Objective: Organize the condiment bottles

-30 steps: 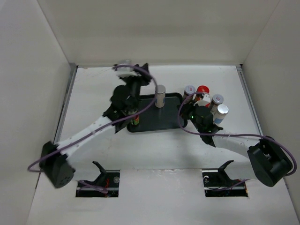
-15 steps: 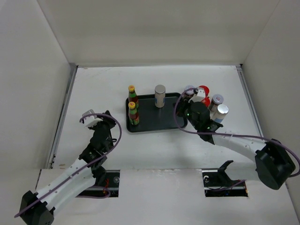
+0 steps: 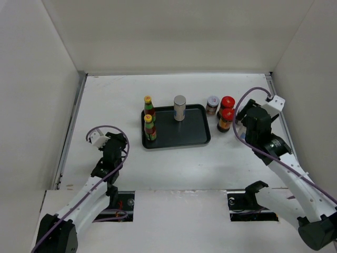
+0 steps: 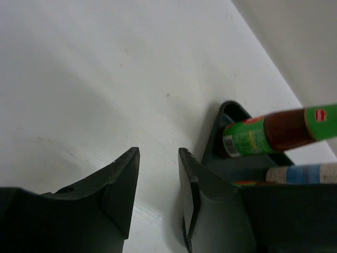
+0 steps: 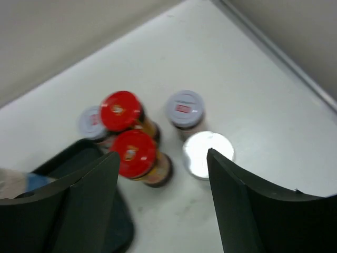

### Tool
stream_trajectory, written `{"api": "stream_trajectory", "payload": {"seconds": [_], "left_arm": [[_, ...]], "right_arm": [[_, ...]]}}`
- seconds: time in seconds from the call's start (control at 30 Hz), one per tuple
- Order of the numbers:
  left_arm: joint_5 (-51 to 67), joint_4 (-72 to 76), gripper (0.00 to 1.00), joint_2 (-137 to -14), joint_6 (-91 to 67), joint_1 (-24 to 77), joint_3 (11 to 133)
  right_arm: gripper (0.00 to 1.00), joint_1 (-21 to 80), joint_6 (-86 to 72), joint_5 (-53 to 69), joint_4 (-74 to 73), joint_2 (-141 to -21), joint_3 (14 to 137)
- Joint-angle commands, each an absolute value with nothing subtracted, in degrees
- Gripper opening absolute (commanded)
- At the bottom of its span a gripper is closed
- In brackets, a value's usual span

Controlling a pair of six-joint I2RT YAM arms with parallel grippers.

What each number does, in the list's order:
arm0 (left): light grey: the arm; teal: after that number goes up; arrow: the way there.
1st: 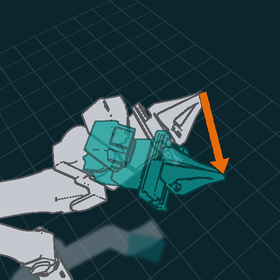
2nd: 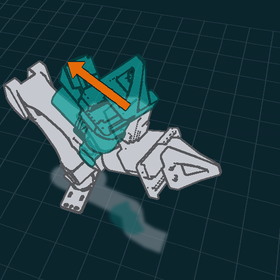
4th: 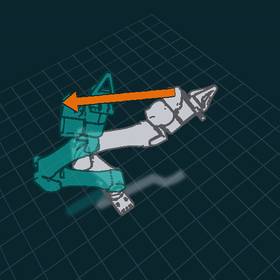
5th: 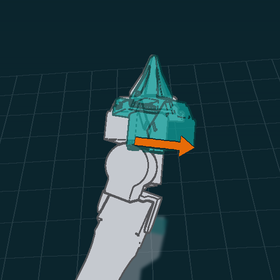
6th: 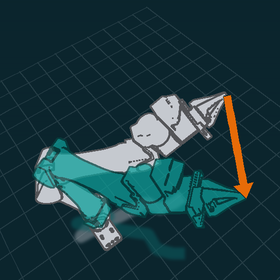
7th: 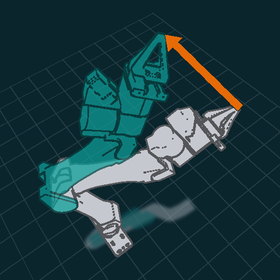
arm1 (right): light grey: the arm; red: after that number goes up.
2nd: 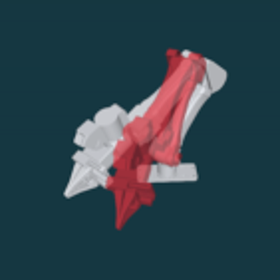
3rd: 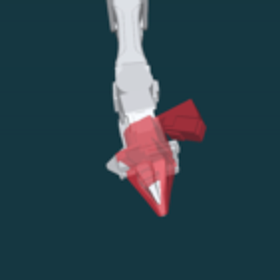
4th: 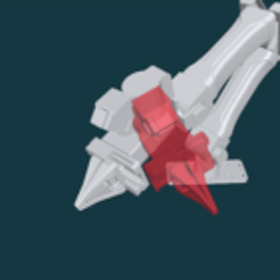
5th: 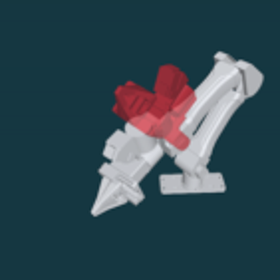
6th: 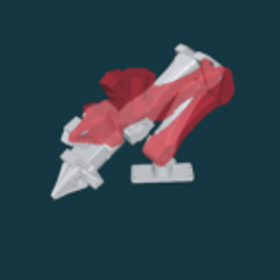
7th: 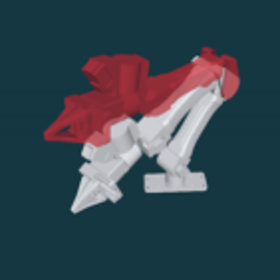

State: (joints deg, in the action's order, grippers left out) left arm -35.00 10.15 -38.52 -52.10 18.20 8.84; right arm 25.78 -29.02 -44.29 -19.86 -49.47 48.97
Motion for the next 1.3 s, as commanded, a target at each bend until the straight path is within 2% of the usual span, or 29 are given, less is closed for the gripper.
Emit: {"api": "stream_trajectory", "payload": {"seconds": [0.0,0.3,0.5,0.87,1.13,1.27], "left_arm": [[-35.1,13.4,0.34,-38.7,-53.6,22.4,8.5],[-33.8,14.7,0.37,-37.7,-52.8,22.0,7.9],[-31.6,16.4,0.39,-36.7,-52.6,20.7,6.9],[-30.1,18.4,0.40,-36.8,-52.6,20.2,6.2],[-30.0,18.5,0.40,-36.5,-52.4,19.7,6.1],[-29.9,18.5,0.41,-35.9,-52.3,19.6,6.0]], "right_arm": [[0.75,21.8,-29.8,-45.6,-34.5,-51.4,50.3],[0.80,16.7,-29.0,-37.4,-31.8,-53.0,48.2],[0.79,12.6,-28.6,-30.5,-24.8,-58.4,48.7],[0.79,9.6,-28.6,-29.6,-20.7,-60.4,48.1],[0.75,9.2,-28.6,-29.4,-20.8,-62.3,48.0],[0.67,9.2,-28.6,-29.4,-21.1,-63.5,48.5]]}}
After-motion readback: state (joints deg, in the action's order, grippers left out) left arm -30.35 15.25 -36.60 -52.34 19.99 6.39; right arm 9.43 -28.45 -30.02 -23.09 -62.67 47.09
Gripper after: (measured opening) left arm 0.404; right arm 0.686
